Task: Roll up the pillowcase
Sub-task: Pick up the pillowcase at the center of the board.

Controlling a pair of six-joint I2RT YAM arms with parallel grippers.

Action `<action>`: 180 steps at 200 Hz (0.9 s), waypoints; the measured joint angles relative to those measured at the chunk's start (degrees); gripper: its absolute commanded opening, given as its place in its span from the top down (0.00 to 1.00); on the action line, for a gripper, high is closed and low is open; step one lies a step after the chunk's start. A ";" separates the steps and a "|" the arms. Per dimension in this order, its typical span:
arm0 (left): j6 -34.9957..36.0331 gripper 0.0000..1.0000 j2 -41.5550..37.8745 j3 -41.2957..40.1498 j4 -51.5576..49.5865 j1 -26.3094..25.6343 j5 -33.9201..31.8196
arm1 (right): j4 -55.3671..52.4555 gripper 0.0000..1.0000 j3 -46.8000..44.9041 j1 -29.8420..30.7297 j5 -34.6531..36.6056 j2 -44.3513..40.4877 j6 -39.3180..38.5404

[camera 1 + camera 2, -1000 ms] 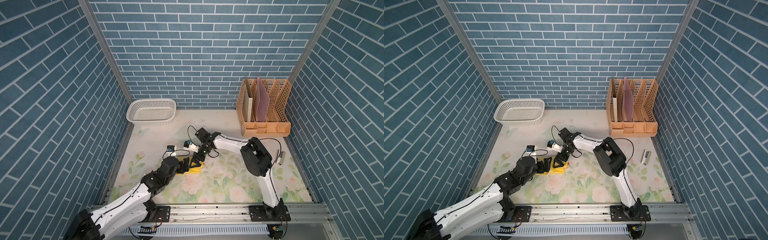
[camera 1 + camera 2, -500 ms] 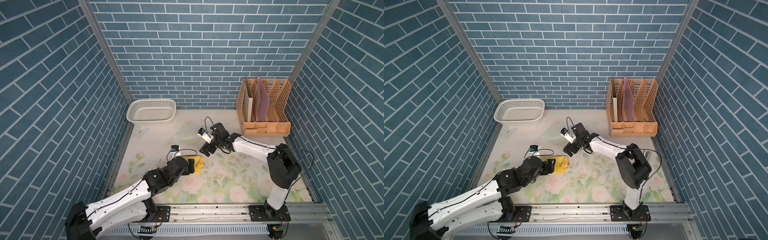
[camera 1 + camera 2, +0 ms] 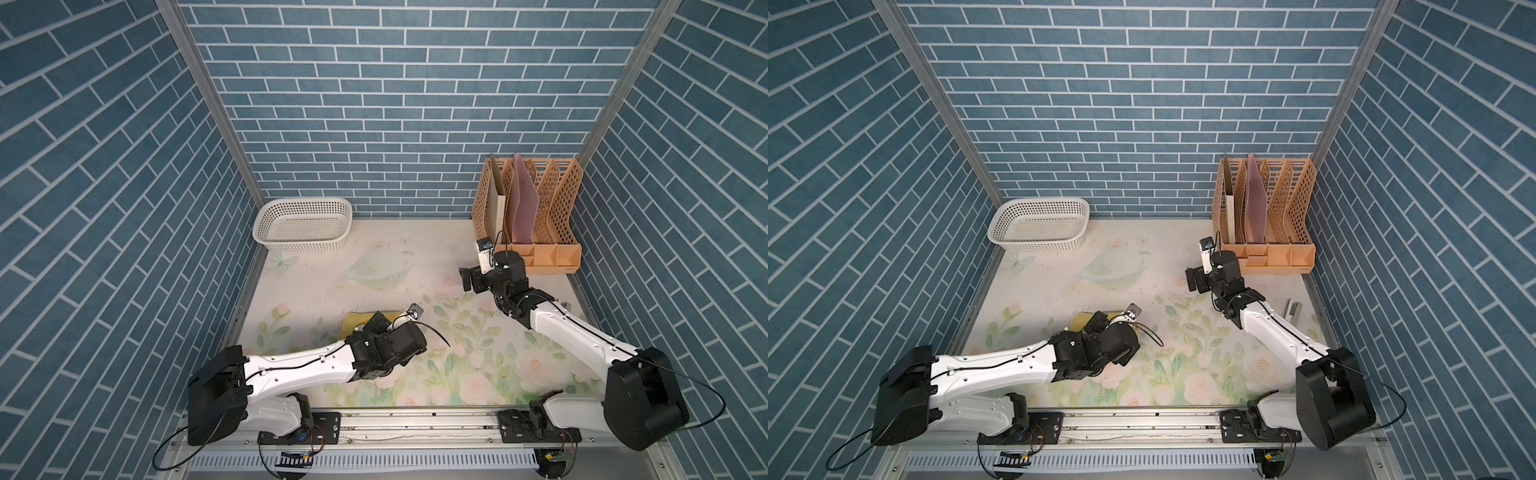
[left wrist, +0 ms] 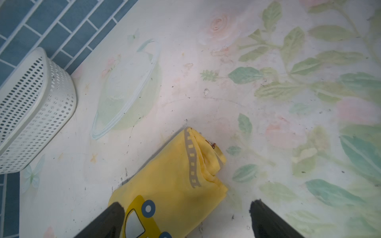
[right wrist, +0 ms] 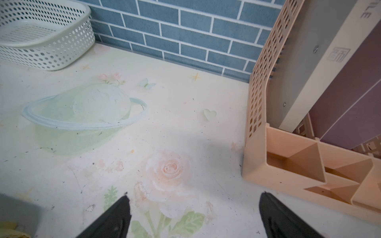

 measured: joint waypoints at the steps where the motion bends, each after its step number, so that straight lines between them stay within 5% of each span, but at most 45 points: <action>1: 0.26 0.00 0.00 0.00 0.07 0.07 0.28 | 0.13 0.00 -0.09 0.00 0.00 -0.09 0.04; 76: 3.02 0.00 2.19 -3.02 5.07 7.04 17.62 | 3.17 0.00 -1.77 -0.09 -4.44 -0.22 0.09; 180: -0.20 0.00 16.68 -0.15 5.68 11.13 13.03 | 6.10 0.00 -4.94 -3.10 -10.64 -1.88 0.02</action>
